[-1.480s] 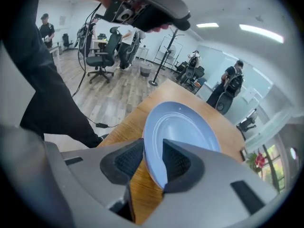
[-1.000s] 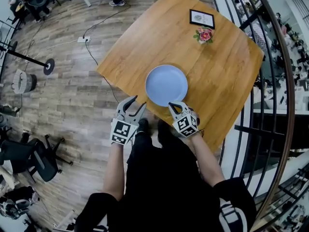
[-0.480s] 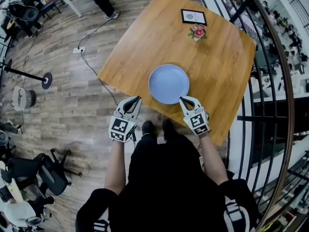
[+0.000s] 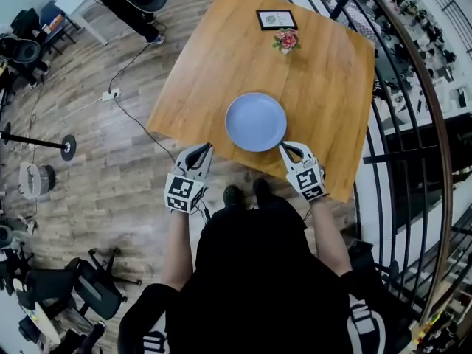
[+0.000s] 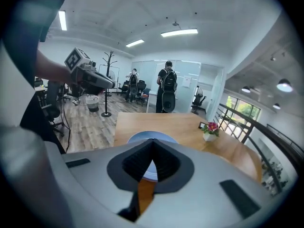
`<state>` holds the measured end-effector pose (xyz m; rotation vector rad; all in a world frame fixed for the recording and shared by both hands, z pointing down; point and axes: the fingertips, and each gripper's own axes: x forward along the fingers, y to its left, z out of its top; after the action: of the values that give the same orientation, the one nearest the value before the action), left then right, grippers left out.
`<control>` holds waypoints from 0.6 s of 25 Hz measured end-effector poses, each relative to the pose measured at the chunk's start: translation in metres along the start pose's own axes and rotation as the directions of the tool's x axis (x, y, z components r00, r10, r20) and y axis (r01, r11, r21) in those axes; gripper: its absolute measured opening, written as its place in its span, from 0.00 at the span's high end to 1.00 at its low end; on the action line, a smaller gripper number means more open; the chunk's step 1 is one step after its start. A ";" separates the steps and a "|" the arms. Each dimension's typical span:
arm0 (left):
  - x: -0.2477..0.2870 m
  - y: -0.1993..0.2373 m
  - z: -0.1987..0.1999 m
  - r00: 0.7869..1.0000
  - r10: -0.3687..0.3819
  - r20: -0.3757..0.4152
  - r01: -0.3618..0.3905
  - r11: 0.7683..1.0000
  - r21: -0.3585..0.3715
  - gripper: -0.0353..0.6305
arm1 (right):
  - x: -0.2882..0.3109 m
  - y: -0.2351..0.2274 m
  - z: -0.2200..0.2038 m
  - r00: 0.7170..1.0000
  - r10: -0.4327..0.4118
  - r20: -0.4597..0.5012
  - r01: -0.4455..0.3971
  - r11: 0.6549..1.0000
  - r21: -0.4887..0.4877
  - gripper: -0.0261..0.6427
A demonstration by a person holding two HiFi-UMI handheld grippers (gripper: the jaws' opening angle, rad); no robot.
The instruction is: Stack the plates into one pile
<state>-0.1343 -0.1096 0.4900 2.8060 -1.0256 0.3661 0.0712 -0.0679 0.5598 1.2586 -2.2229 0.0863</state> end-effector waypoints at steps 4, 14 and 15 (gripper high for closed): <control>-0.004 0.004 -0.003 1.000 -0.023 0.011 0.023 1.000 0.016 0.89 | -0.007 0.003 0.003 0.999 -0.048 0.015 0.048 0.999 0.026 0.95; -0.022 0.007 -0.003 0.996 -0.092 -0.009 0.092 0.993 0.077 0.89 | -0.004 0.025 0.016 0.994 -0.101 0.032 0.100 0.994 0.040 0.95; -0.023 0.006 -0.002 0.996 -0.094 -0.010 0.094 0.992 0.086 0.89 | -0.003 0.027 0.016 0.994 -0.104 0.030 0.102 0.994 0.042 0.95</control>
<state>-0.1551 -0.0996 0.4859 2.9149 -0.8933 0.4179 0.0436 -0.0560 0.5509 1.4035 -2.1886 0.0723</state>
